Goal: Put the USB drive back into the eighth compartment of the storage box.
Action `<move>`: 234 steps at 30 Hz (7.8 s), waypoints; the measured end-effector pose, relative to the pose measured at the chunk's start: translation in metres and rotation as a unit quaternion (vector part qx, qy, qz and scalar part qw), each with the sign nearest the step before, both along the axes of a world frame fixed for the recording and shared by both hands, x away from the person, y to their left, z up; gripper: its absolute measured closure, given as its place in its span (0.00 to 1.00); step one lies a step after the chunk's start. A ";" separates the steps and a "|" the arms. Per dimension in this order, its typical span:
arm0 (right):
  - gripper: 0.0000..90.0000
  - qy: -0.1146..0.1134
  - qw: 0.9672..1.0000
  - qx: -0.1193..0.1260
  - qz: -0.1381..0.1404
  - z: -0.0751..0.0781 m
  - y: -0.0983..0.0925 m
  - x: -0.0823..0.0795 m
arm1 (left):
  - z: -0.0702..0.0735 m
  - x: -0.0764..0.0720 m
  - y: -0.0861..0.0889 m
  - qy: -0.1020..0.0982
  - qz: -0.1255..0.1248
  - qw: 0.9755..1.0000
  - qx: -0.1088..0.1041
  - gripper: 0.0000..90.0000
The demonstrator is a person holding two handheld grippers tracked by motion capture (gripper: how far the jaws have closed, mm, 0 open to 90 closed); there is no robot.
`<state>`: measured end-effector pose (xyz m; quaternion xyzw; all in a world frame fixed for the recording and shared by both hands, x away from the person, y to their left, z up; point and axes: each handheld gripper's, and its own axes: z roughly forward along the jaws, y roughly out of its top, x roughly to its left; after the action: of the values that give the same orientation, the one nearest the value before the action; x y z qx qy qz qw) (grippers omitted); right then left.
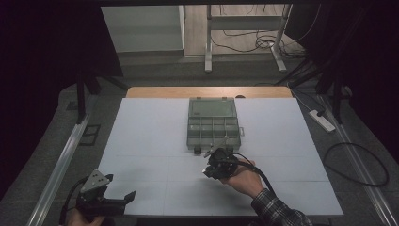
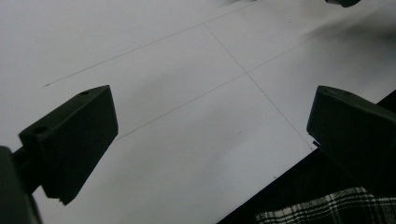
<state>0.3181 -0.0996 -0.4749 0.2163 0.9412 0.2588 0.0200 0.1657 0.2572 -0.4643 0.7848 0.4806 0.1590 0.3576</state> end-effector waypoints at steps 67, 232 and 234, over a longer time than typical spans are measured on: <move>0.87 -0.072 0.984 0.016 -0.161 0.019 -0.067 0.097 | 0.000 0.001 -0.001 0.004 0.001 1.000 0.006 0.02; 0.01 -0.069 0.981 0.072 -0.164 0.032 -0.132 -0.017 | 0.000 0.000 -0.001 0.002 0.001 1.000 0.007 0.02; 0.00 -0.067 0.981 0.074 -0.166 0.032 -0.136 -0.019 | 0.000 0.000 -0.001 0.002 0.001 1.000 0.007 0.02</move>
<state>0.2993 -0.2352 -0.4432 0.3529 0.8668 0.3350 0.1092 0.1660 0.2558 -0.4642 0.7871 0.4811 0.1609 0.3508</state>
